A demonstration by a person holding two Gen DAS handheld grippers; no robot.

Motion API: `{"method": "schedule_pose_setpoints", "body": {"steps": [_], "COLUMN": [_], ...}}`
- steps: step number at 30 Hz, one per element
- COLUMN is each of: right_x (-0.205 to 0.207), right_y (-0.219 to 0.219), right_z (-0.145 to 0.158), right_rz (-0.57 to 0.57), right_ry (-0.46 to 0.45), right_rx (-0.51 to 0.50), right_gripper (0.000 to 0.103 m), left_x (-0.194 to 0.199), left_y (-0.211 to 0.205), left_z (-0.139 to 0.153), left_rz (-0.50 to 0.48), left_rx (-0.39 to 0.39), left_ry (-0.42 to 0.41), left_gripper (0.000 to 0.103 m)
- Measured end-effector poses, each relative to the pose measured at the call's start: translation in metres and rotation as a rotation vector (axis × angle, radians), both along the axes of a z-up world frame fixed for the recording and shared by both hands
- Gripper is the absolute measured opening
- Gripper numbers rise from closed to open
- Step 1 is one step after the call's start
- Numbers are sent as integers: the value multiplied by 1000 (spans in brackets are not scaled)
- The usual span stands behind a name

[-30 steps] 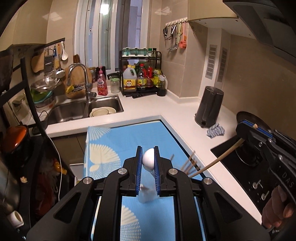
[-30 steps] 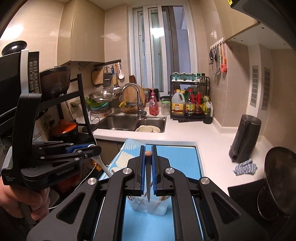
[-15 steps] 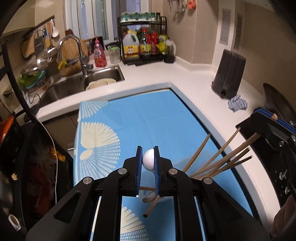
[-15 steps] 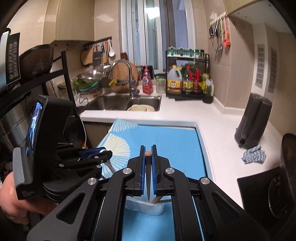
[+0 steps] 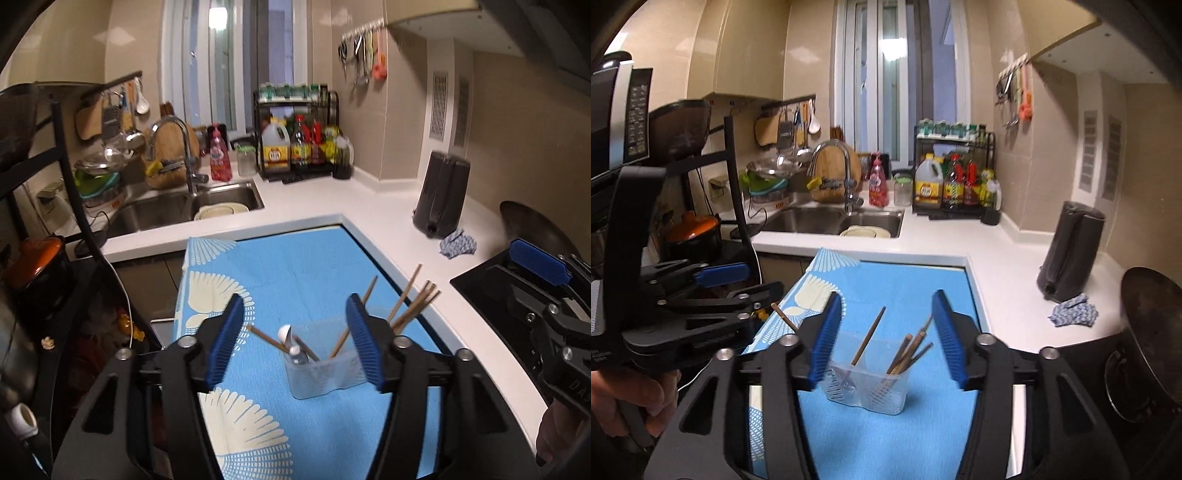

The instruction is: Organize utensils

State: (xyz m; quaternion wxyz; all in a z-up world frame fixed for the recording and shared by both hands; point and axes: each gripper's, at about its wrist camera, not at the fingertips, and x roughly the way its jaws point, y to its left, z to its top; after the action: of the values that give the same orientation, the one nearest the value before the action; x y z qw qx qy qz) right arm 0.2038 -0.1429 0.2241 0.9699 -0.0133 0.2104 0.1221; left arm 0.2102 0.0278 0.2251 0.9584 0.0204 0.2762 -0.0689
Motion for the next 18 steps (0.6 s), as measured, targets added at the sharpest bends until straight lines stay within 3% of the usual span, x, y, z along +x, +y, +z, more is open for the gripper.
{"method": "schedule_pose_setpoints", "body": {"steps": [2,5,11,16,18], "right_x": [-24,-52,-76,-70,-72], "right_y": [-8,-18,-39,-42,-38], "right_z": [-4,-26,-94,-130,-131], "right_rz": [-25,-76,-181,-176,-145], "right_ry": [-32,-41,-7,52,23], "right_rx": [18,27,12,0,-21], "right_gripper": [82,93,98,98,98], "left_x": [-25,-55,-87,-88,-90], "left_y": [1,1,-4,-4,-4], "left_z": [-9,-38,-109,-142,-147], "left_rz": [14,27,87,140,149], "left_rx": [-19,-66,-101,-73,-72], "left_ry": [-32,-61,-44,-4,-7], "left_gripper": [74,90,96,96,96]}}
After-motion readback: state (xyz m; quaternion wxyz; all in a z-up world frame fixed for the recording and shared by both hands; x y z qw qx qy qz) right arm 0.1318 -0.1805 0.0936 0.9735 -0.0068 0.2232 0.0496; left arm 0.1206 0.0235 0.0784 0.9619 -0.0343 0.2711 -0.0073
